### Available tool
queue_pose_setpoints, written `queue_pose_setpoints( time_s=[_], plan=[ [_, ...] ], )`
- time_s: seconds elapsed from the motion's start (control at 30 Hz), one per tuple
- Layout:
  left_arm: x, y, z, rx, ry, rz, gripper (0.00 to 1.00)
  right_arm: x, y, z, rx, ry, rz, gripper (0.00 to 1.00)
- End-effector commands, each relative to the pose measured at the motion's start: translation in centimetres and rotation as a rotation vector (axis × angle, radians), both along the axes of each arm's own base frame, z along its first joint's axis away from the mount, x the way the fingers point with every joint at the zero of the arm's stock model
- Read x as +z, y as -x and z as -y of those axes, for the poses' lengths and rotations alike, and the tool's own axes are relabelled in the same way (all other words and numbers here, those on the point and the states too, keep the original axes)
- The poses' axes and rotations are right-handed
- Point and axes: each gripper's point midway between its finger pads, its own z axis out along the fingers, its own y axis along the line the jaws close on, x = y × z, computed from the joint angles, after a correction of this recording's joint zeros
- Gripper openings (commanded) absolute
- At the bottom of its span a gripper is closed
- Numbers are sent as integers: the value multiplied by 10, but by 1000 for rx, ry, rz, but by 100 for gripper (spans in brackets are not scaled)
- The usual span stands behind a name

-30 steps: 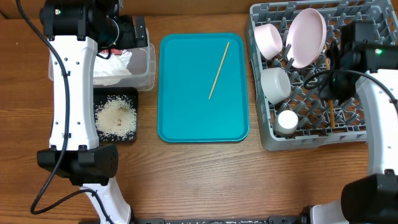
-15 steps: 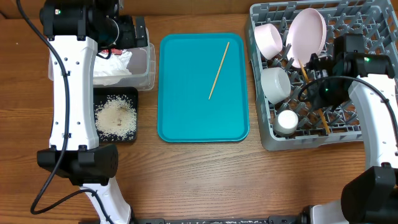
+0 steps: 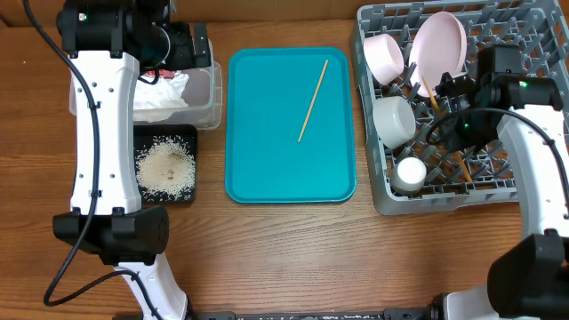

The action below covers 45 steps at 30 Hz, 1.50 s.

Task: Sort waste into correct bins and load items into the dishwasher
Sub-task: 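Carry the chopstick into the dish rack and release it, then return the right gripper to the tray and grasp the second chopstick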

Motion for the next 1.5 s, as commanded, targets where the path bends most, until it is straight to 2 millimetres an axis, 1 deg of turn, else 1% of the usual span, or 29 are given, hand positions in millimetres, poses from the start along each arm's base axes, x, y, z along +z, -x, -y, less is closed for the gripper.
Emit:
queue_pose_setpoints(
  time_s=[0.0, 0.07, 0.1, 0.2, 0.27, 0.3, 0.33, 0.37, 0.5, 0.57, 0.6, 0.67, 0.7, 0.73, 0.77, 0.8, 0.83, 0.87, 0.97, 1.03, 1.1, 1.13, 1.17, 1.3, 1.4, 1.47],
  plan=[
    [-2, -2, 3, 6, 1, -4, 100, -22, 4, 2, 3, 3, -83, 4],
    [-2, -2, 3, 6, 1, -4, 100, -27, 4, 3, -1, 9, -101, 4],
    [-2, -2, 3, 6, 1, -4, 100, -29, 4, 4, -4, 9, -109, 6],
    [-2, -2, 3, 6, 1, -4, 100, -34, 3, 4, -22, 6, -121, 20],
    [-2, -2, 3, 6, 1, -4, 100, -36, 2, 4, -27, 5, -121, 24],
    [-2, -2, 3, 6, 1, -4, 100, -36, 1, 4, -26, 6, -119, 29],
    [-2, -2, 3, 6, 1, -4, 100, -36, 0, 4, -26, 6, -114, 56],
    [-2, -2, 3, 6, 1, -4, 100, -36, -1, 5, -27, 9, -111, 67],
    [-2, -2, 3, 6, 1, -4, 100, -33, -4, 7, -33, 17, -95, 72],
    [-2, -2, 3, 6, 1, -4, 100, -27, -9, 7, -66, 11, -74, 73],
    [-2, -2, 3, 6, 1, -4, 100, -20, -14, 5, -85, -3, -54, 73],
    [-2, -2, 3, 6, 1, -4, 100, -3, -23, -1, -94, -46, -11, 73],
    [-2, -2, 3, 6, 1, -4, 100, 23, -34, -16, -72, -124, 50, 78],
    [-2, -2, 3, 6, 1, -4, 100, 38, -39, -28, -51, -178, 85, 86],
    [-2, -2, 3, 6, 1, -4, 100, 59, -47, -43, -27, -253, 135, 100],
    [-2, -2, 3, 6, 1, -4, 100, 93, -59, -68, -32, -396, 211, 100],
    [-2, -2, 3, 6, 1, -4, 100, 130, -67, -100, -5, -585, 273, 100],
    [-2, -2, 3, 6, 1, -4, 100, 148, -69, -118, 35, -687, 298, 100],
    [-2, -2, 3, 6, 1, -4, 100, 188, -68, -157, 194, -906, 359, 100],
    [-2, -2, 3, 6, 1, -4, 100, 202, -68, -178, 257, -1011, 358, 100],
    [-2, -2, 3, 6, 1, -4, 100, 205, -74, -193, 263, -1042, 358, 100],
    [-2, -2, 3, 6, 1, -4, 100, 203, -79, -198, 245, -1035, 355, 100],
    [-2, -2, 3, 6, 1, -4, 100, 199, -87, -204, 195, -1011, 356, 100],
    [-2, -2, 3, 6, 1, -4, 100, 166, -124, -225, -78, -835, 397, 100],
    [-2, -2, 3, 6, 1, -4, 100, 136, -140, -234, -283, -656, 456, 98],
    [-2, -2, 3, 6, 1, -4, 100, 118, -145, -238, -365, -540, 502, 98]
  ],
)
